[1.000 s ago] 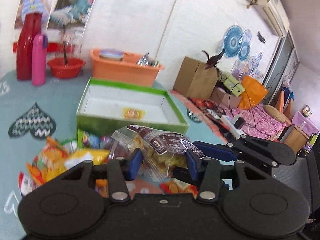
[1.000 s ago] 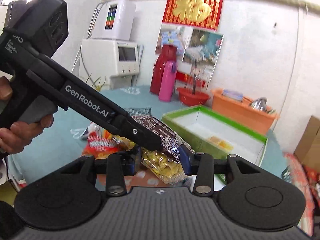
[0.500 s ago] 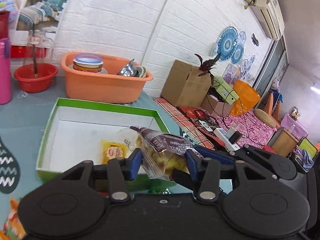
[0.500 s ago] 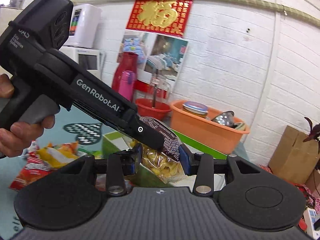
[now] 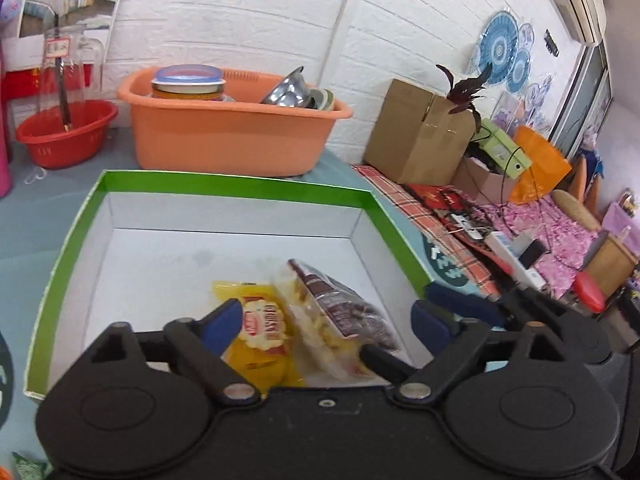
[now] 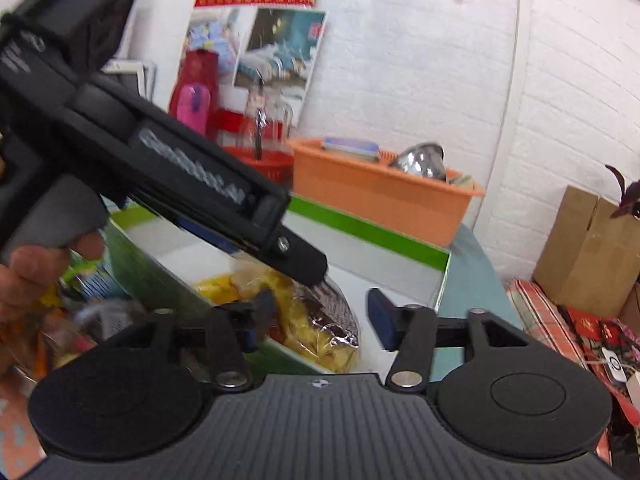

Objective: Organize snacks
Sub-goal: 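Move the left gripper to the red chip bag on the table, then grasp the red chip bag with the left gripper and lift it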

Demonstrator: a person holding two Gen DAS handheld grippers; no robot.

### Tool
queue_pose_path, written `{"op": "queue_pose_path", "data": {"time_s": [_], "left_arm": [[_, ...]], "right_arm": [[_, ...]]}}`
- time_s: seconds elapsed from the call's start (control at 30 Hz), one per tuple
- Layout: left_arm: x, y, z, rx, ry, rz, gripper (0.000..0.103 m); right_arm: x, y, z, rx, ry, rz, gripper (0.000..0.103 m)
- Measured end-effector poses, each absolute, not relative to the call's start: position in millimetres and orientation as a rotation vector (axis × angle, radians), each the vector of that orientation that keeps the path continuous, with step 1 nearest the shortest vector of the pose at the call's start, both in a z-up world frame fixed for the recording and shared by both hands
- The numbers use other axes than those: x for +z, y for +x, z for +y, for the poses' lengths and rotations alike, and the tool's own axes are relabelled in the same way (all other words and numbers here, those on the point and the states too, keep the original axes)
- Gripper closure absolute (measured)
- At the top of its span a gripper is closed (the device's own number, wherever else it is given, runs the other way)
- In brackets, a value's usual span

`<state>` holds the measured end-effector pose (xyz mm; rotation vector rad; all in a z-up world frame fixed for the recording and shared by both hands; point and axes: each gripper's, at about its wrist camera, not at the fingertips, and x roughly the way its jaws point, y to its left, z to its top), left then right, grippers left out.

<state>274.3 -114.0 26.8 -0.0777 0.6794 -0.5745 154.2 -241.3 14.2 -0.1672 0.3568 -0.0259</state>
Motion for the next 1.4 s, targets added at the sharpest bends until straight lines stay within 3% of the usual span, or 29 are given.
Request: {"op": "queue_pose_path", "data": {"time_s": [0.23, 0.5, 0.83, 1.2, 1.3, 1.4], "left_arm": [[50.6, 251.0, -90.3, -0.577, -0.132, 0.669, 0.0], [77.0, 174.0, -72.1, -0.52, -0.075, 0.657, 0.0], [45.9, 97.3, -55.6, -0.643, -0.168, 0.708, 0.0], [2.9, 91.5, -87.5, -0.691, -0.137, 0.837, 0.0], [-7.5, 98.8, -101.3, -0.684, -0.081, 0.871, 0.027], [-14.1, 102.2, -106.9, -0.699, -0.084, 0.886, 0.024]], "right_arm": [[35.0, 130.1, -239.7, -0.005, -0.13, 0.351, 0.0], [63.4, 54.9, -216.5, 0.042, -0.156, 0.343, 0.0], [33.3, -15.4, -219.3, 0.035, 0.004, 0.437, 0.0], [2.5, -27.4, -222.6, 0.049, -0.001, 0.569, 0.0], [-3.5, -25.5, -222.8, 0.095, -0.001, 0.582, 0.0], [-5.6, -21.4, -222.5, 0.129, -0.032, 0.599, 0.0]]}}
